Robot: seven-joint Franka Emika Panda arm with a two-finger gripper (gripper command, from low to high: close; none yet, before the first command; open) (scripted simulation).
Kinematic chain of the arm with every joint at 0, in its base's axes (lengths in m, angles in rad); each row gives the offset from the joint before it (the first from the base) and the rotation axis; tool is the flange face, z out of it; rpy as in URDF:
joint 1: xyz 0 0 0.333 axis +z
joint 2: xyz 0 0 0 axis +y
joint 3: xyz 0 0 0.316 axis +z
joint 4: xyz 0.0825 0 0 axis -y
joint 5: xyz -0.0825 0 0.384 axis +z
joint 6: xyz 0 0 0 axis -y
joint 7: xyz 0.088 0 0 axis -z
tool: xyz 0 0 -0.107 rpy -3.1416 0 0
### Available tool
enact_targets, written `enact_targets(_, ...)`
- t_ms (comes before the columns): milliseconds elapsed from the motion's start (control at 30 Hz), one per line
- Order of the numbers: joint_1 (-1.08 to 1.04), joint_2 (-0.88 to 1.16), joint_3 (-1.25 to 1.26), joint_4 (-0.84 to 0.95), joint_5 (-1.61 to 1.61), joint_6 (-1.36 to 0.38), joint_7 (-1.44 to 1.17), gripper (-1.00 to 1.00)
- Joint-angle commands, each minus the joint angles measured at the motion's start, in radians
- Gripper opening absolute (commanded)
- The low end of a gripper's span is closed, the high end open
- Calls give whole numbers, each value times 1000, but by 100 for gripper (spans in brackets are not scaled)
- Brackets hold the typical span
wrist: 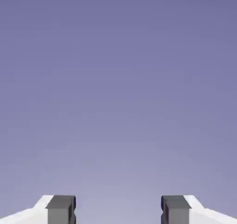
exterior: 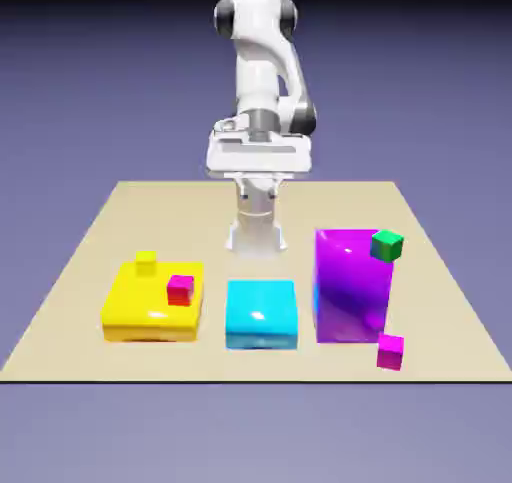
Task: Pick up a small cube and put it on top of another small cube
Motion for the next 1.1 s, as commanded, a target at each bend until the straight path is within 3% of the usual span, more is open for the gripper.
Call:
enact_targets(0,-34,-26,36,26,29,-37,43,0)
enact_targets(1067,-1125,-854,1196,863,964,-1213,1420,0)
